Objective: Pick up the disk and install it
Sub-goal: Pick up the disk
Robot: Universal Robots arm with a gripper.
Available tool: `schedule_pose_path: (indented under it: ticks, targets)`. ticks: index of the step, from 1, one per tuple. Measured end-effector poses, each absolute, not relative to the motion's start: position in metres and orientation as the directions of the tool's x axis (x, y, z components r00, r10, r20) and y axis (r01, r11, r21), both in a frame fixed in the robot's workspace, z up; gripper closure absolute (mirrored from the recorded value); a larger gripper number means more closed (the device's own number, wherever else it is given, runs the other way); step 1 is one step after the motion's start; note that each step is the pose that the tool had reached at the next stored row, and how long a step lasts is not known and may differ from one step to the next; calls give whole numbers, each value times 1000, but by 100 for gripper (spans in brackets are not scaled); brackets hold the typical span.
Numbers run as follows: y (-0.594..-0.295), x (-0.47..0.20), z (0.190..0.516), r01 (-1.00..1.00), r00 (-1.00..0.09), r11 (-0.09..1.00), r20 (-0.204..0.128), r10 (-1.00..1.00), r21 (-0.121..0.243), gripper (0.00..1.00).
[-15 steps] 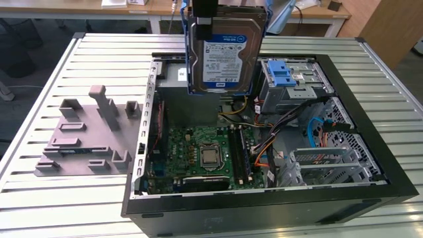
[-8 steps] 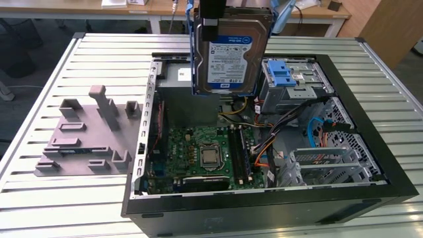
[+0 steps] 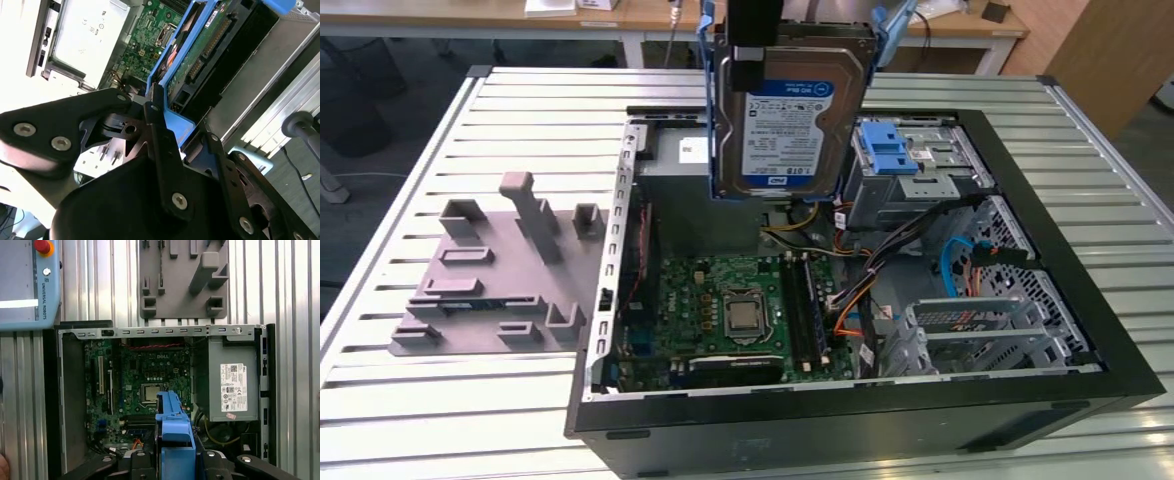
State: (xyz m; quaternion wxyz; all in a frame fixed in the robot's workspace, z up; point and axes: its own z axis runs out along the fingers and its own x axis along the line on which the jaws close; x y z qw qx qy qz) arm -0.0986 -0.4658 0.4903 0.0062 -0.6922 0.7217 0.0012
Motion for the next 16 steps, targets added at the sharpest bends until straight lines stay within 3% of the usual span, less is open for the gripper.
schedule_pose_path:
  ticks: [16]
  targets:
    - [-472,-73,490,-999,-42,42,-10,-999,-7,64]
